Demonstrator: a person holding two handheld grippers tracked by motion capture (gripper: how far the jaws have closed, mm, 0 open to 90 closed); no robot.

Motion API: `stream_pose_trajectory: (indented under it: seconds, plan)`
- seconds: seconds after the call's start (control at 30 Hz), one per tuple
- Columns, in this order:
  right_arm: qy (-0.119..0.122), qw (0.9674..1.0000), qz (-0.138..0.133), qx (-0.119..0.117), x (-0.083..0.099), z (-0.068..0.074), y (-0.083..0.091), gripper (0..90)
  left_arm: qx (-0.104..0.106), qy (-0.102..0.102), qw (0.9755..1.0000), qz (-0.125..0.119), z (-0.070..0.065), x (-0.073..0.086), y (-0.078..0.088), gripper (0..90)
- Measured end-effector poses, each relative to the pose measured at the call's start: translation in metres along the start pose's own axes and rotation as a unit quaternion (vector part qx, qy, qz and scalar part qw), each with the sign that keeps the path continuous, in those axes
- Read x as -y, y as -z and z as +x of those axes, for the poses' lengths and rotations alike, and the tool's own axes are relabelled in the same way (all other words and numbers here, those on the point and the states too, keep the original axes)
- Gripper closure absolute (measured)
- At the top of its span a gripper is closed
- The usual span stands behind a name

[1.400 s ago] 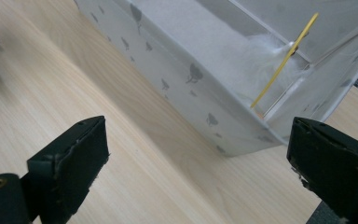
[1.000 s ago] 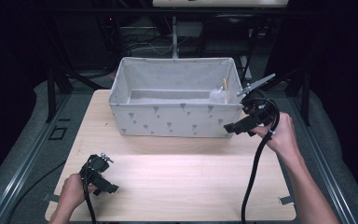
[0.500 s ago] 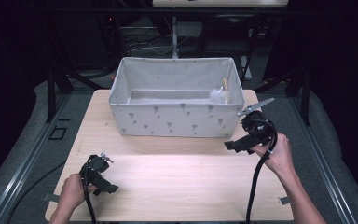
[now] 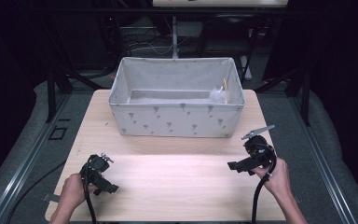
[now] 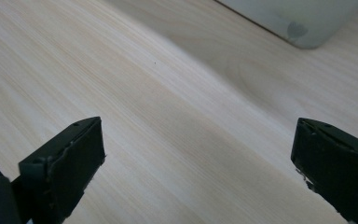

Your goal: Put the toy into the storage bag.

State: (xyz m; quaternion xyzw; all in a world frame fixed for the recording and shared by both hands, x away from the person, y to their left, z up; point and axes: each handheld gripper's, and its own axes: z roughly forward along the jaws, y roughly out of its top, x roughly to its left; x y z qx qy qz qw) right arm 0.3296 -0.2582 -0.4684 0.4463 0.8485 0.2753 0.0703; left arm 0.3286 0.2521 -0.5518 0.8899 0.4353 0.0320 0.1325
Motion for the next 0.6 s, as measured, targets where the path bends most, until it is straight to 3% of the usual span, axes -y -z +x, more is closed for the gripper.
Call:
stream_pose_trajectory:
  seconds: [0.2, 0.4, 0.6]
  plan:
    - [-0.014, 0.9998, 0.017, 0.003, 0.017, -0.007, -0.017, 1.7, 0.003, -0.004, 1.0, 0.0, 0.001, -0.002, 0.0, 2.7]
    - [-0.008, 0.9993, 0.033, 0.013, 0.022, -0.009, -0.026, 1.0, 0.003, -0.002, 1.0, -0.002, 0.002, -0.002, 0.0, 2.4]
    - [-0.002, 0.9985, 0.047, 0.027, 0.025, -0.009, -0.029, 0.0, 0.0, 0.015, 0.9997, -0.019, 0.005, 0.0, 0.002, 0.0]
